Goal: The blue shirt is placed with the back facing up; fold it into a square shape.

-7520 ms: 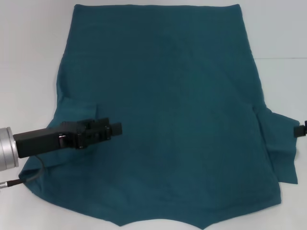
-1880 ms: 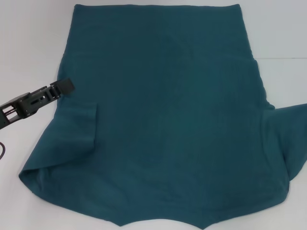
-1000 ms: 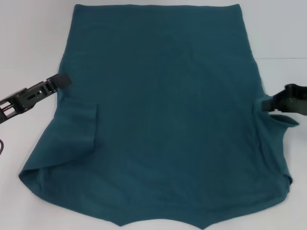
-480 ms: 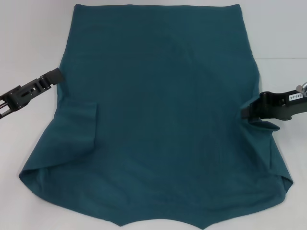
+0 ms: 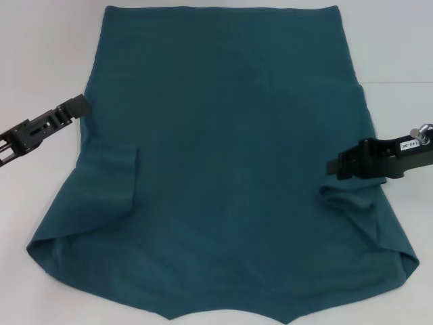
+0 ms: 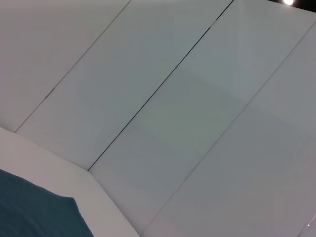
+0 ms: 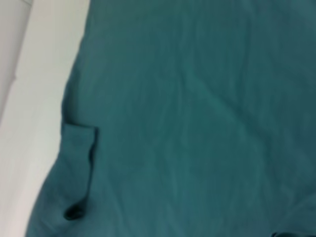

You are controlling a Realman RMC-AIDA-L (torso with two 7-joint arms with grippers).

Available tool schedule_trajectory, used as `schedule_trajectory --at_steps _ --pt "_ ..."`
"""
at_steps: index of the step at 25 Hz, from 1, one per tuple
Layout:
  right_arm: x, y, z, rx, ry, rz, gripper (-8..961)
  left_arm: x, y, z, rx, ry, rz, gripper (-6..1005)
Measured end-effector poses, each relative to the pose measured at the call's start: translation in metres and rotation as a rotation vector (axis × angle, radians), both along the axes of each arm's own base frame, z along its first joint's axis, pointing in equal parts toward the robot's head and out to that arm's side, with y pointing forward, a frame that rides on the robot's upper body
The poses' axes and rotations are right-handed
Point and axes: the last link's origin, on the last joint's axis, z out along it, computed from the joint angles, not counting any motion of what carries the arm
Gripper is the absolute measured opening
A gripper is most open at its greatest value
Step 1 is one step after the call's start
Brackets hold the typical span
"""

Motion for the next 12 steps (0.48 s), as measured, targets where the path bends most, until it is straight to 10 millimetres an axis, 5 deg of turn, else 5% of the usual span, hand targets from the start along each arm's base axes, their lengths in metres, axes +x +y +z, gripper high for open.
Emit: schedule_trajectory --at_steps 6,9,12 --pt "-0.007 -0.004 -0.002 0.018 0.144 0.025 349 -0.001 -0.001 -0.001 -0.005 -0.007 0.005 632" --pt "-0.005 -0.006 0.001 0.017 0.149 0.032 563 -0.003 -0.001 0.0 -0.008 -0.007 0.01 632" --pt "0.005 -0.008 0.013 0.018 0.1 0.034 606 -0.005 -0.001 0.004 -0.03 -0.017 0.031 631"
